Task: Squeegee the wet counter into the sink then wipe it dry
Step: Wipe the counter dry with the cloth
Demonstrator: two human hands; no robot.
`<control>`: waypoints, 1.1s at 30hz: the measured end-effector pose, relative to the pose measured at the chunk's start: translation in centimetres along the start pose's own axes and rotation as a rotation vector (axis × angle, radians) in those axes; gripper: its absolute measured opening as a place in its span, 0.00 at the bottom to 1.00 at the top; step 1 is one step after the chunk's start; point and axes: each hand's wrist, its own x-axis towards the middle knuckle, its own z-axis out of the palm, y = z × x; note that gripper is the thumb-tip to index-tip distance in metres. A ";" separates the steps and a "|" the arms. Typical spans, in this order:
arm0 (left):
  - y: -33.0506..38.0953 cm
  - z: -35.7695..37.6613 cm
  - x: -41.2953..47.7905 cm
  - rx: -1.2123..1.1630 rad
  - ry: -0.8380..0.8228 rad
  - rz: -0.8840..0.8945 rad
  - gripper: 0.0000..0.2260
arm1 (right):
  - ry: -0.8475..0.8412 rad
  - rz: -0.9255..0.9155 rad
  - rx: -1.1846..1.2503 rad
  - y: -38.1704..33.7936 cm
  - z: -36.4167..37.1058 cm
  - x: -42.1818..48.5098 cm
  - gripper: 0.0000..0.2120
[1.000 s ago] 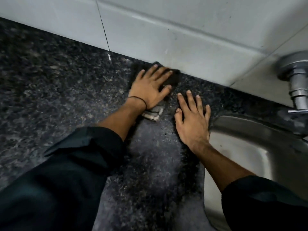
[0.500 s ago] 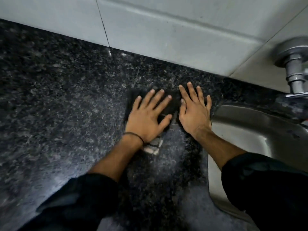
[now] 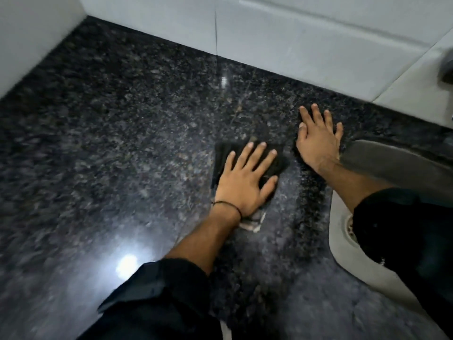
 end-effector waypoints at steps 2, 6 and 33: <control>-2.4 -0.7 -3.2 -0.011 0.022 -0.060 0.27 | -0.026 0.007 0.023 0.0 -0.4 -1.0 0.25; -10.5 -3.2 -7.9 0.022 0.090 -0.434 0.27 | -0.100 -0.106 0.039 -2.3 -0.4 -7.4 0.27; -5.4 -0.9 -20.1 -0.014 0.121 -0.524 0.27 | -0.025 -0.347 0.105 -3.8 2.3 -19.2 0.24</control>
